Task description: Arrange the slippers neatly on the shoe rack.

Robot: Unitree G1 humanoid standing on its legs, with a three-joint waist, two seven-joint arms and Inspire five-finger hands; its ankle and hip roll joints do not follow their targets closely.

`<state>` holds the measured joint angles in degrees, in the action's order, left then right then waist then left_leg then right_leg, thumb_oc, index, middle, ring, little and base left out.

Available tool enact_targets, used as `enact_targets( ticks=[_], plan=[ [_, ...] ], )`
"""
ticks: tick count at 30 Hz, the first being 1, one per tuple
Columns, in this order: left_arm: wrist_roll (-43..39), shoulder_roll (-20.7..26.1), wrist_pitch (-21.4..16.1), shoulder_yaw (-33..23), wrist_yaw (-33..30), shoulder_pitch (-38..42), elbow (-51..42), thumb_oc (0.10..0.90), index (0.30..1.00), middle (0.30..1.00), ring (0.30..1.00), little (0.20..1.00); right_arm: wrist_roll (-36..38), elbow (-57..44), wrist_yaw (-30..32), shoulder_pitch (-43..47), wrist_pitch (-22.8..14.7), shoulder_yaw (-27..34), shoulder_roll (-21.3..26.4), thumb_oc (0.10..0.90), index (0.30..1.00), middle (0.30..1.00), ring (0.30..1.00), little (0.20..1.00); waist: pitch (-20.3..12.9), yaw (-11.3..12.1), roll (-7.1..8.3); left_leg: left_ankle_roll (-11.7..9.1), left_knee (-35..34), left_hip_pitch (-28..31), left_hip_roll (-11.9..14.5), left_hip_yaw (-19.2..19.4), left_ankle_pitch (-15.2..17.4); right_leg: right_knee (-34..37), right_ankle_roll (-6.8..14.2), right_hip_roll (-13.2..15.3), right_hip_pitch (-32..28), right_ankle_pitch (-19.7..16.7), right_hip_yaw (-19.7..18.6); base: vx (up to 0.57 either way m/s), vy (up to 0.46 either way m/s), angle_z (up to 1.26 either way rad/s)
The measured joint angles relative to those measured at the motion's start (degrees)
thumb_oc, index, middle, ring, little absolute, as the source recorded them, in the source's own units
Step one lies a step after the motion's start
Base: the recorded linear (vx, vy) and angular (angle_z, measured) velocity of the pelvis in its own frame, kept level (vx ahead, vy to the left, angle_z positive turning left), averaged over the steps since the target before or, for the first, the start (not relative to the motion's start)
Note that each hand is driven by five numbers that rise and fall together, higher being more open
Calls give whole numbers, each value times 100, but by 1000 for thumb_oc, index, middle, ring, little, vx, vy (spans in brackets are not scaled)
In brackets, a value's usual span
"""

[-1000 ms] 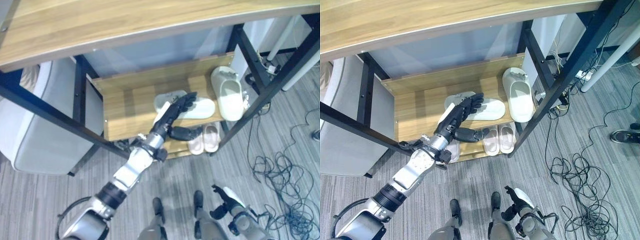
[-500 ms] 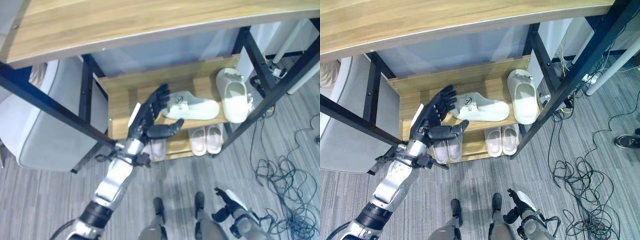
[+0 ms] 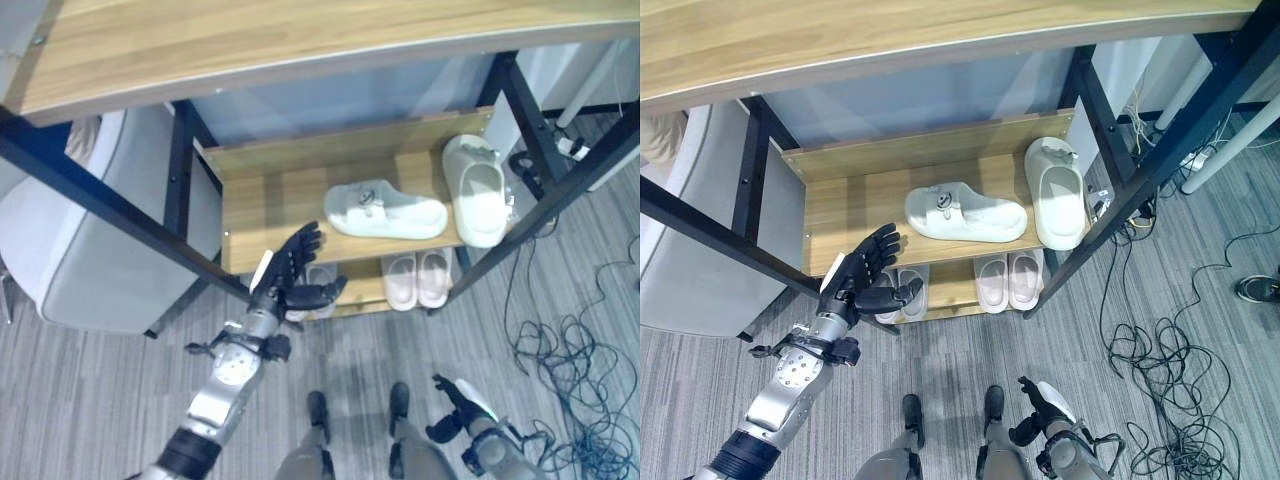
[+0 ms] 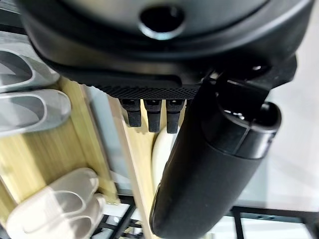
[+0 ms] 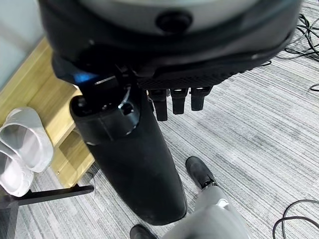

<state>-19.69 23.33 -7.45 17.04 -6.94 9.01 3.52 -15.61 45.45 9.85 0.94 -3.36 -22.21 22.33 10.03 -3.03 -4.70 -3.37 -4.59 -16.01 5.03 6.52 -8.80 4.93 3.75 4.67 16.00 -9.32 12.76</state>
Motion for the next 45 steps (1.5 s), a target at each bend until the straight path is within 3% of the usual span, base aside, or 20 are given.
enact_targets(
  ticks=[11, 22, 26, 38, 45],
  plan=[
    [42, -184, -1, 34, -396, 863, 641, 800, 900, 900, 900, 900, 1, -15, 6, 16, -2, 0, -2, 800, 900, 900, 900, 900, 6, -27, 10, 1, 1, -115, -5, 27, -4, -1, 7, 6, 121, 16, 0, 0, 0, 0],
    [81, -243, 0, 140, -659, 1506, 1009, 800, 900, 900, 900, 900, 2, -21, 18, 14, -5, -2, 2, 800, 900, 900, 900, 900, 12, -213, 18, 3, 1, -194, -2, 134, 4, -1, 5, -1, 265, 2, -119, 7, 4, -4],
    [75, -459, 0, 186, -854, 1822, 1239, 800, 900, 900, 900, 900, 4, -31, 21, 21, -13, -2, 0, 800, 900, 900, 900, 900, 16, -285, 25, 8, 1, -212, -9, 142, 10, -1, 6, 8, 283, 3, -123, 0, 0, 0],
    [74, -436, 8, 364, -1173, 2788, 1780, 800, 900, 900, 900, 900, 6, -61, 68, 27, -46, -14, 4, 800, 900, 900, 900, 900, 96, -365, 129, 8, 1, -292, -11, 185, 10, -2, 0, 9, 384, -9, -144, 0, 0, 0],
    [67, -426, 23, 552, -1338, 3581, 2425, 800, 900, 900, 900, 900, 7, -66, 67, 37, -77, -21, 18, 800, 900, 900, 900, 900, 110, -523, 152, 16, 1, -309, -14, 258, 21, -2, 9, 10, 443, -23, -240, 5, -3, -6]
  ],
)
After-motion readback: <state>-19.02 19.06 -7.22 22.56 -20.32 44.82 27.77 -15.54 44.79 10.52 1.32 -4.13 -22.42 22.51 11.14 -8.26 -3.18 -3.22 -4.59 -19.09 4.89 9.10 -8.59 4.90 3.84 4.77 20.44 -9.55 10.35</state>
